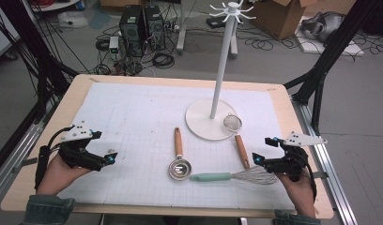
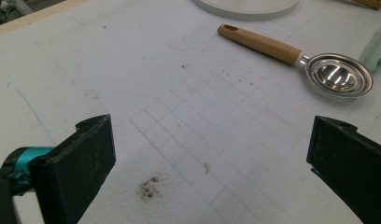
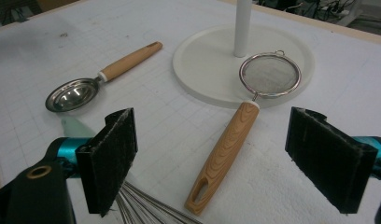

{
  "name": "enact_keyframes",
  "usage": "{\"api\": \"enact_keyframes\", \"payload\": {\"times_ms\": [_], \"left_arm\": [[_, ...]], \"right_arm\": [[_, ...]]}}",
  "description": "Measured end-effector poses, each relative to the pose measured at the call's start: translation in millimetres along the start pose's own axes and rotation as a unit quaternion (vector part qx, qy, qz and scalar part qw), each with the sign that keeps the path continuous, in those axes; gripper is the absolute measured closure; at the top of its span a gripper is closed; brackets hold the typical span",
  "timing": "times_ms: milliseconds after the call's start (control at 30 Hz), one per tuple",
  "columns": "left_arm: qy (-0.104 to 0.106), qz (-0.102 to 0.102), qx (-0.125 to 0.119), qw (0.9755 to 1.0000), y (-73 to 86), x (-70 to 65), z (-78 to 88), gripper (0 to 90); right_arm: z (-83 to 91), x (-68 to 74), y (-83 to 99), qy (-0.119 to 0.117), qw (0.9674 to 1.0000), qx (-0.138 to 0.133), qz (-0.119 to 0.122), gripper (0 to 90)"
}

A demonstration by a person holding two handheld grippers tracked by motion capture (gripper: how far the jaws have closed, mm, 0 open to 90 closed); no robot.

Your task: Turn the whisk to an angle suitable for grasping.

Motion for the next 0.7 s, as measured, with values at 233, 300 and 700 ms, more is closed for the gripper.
{"api": "enact_keyframes", "payload": {"times_ms": [233,300,700], "left_arm": [[-0.001,0.002,0.0,1.0,-0.7,0.5,-2.0,1.7],[0.0,0.001,0.0,1.0,-1.1,0.3,-2.5,1.7],[0.001,0.0,0.001,1.0,-1.0,-0.5,-3.6,1.7]], "right_arm": [[-0.8,-0.2,2.3,-0.002,1.0,0.007,0.001,15.9],[0.7,0.0,2.5,-0.001,1.0,0.006,0.003,15.9],[3.5,3.2,-0.9,-0.008,0.9998,0.015,0.013,15.9]]}}
Point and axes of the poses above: each handheld gripper's, and its own axes: z roughly backward along the jaws, y roughly out of its underside, x roughly to its left, the point moved 3 cm from there along -z, roughly forward along the jaws, and after that the axes turned 2 degrees about y, right-handed, at the moved point
